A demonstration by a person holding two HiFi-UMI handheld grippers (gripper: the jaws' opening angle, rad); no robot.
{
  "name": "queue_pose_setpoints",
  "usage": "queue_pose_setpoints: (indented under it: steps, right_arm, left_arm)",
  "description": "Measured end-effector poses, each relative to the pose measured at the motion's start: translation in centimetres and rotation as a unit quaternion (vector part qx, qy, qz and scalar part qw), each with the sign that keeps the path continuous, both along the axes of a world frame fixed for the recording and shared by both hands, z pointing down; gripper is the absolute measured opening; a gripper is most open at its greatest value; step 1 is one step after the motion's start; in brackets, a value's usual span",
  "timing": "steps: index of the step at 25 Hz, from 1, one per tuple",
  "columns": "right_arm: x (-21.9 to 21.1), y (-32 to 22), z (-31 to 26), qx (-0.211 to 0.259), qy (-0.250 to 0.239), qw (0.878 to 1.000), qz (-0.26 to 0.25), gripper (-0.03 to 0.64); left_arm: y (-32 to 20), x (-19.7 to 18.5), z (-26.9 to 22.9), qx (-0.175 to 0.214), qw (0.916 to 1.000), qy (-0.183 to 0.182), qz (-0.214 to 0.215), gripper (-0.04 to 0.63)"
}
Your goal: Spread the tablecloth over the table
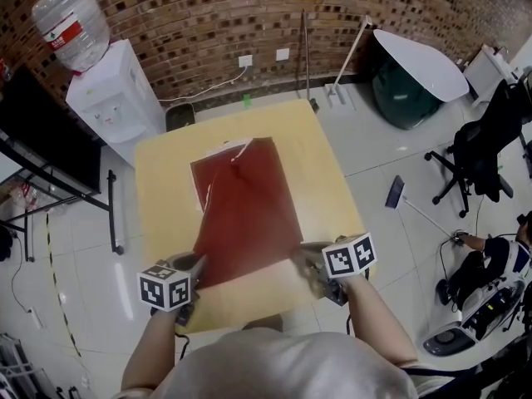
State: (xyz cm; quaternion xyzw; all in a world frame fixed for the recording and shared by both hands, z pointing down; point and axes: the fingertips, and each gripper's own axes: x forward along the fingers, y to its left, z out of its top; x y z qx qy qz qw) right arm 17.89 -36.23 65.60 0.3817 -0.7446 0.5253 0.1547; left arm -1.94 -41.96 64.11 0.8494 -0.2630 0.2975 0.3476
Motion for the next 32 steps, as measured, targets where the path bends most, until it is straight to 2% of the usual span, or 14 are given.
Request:
queue_pose_setpoints:
  steps: [6,11,15,19,22,27,32]
  right_arm:
    - [-0.4,-0.4,-1.6,0.024,0.047,0.999,-0.010,0.015]
    - [-0.3,-1.4,-5.2,0.075,0.074,0.994,-0.006,0.014]
    - [0.2,-3.7,-9.5,0.140,0.120,0.983,-0.009,0.014]
    - [1.1,-6.9,-14.1,0.197,0.142,0.970,-0.010,0.014]
    - [2.1,-9.5,-17.1,0.230,0.153,0.961,-0.012,0.014]
    - [3.7,-15.5,-22.4,0.278,0.166,0.946,-0.017,0.014]
    - [6.9,-22.0,-28.5,0.326,0.170,0.930,0.004,0.014]
  left_arm:
    - [-0.8,-0.3,-0.9,0.019,0.9998,0.006,0.004,0.023]
    - [-1.1,-0.2,-2.7,0.041,0.9990,0.011,0.010,0.018]
    - [-2.4,-0.7,-5.4,0.064,0.9975,0.030,-0.005,0.018]
    - [-5.3,-1.6,-9.0,0.099,0.9942,0.035,-0.023,0.018]
    - [-7.6,-1.9,-12.3,0.135,0.9900,0.026,-0.032,0.018]
    - [-12.6,-2.1,-17.8,0.201,0.9790,-0.014,-0.029,0.018]
    - [-18.0,-1.1,-22.9,0.237,0.9704,-0.020,-0.042,0.018]
